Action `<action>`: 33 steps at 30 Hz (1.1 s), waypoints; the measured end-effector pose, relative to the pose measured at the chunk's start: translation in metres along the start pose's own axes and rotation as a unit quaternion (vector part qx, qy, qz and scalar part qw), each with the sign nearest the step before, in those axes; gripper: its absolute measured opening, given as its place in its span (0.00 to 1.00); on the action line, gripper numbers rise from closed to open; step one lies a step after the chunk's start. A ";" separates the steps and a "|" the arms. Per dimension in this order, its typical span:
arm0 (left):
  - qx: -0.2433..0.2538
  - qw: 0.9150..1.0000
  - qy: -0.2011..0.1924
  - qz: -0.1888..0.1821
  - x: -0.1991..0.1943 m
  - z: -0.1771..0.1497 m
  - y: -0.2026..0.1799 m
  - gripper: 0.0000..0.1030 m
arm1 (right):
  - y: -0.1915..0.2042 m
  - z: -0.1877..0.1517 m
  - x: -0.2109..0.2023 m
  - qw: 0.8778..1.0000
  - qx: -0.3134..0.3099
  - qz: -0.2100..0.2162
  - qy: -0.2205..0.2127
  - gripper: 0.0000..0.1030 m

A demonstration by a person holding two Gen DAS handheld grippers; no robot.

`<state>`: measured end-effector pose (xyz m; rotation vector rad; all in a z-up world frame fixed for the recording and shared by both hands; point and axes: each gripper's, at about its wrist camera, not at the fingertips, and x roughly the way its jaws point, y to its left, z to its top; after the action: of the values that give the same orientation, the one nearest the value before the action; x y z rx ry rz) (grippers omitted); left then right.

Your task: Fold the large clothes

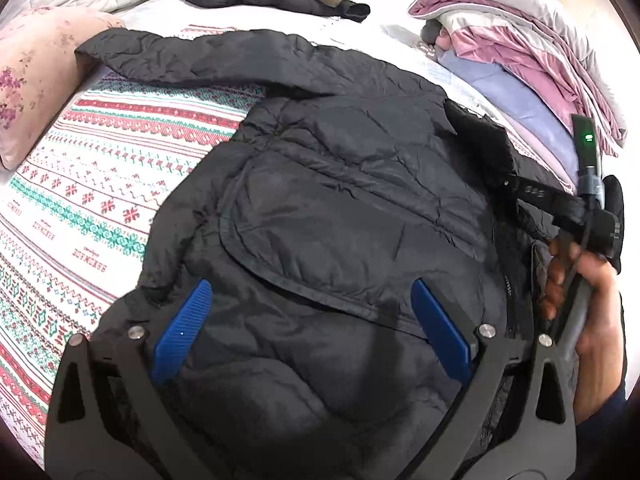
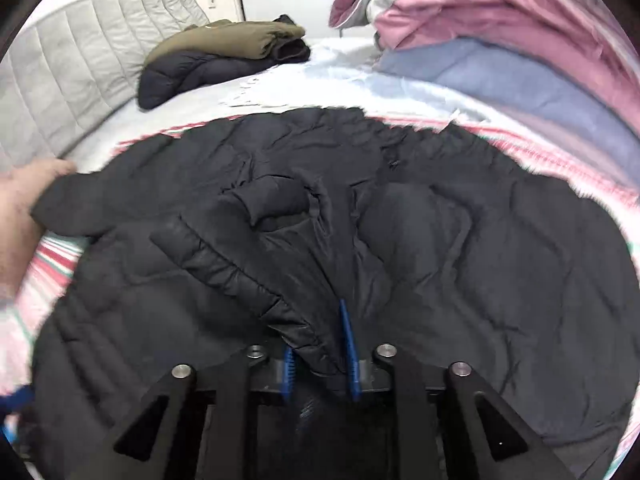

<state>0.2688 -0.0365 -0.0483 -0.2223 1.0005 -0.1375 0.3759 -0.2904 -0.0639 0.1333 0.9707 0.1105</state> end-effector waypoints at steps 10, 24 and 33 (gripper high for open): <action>0.002 1.000 0.004 -0.004 0.001 -0.002 -0.005 0.97 | 0.019 -0.005 -0.018 0.997 0.027 0.072 -0.009 0.53; -0.039 0.999 0.002 -0.009 -0.001 0.011 0.020 0.97 | 0.017 -0.060 -0.115 0.956 0.260 0.131 -0.028 0.60; -0.059 0.996 -0.067 0.023 -0.019 0.045 0.075 0.97 | 0.046 -0.117 -0.110 0.956 0.250 0.154 -0.026 0.73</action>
<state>0.2974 0.0454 -0.0278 -0.3119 0.8799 -0.0209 0.2160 -0.2544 -0.0318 0.7521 0.9034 0.1449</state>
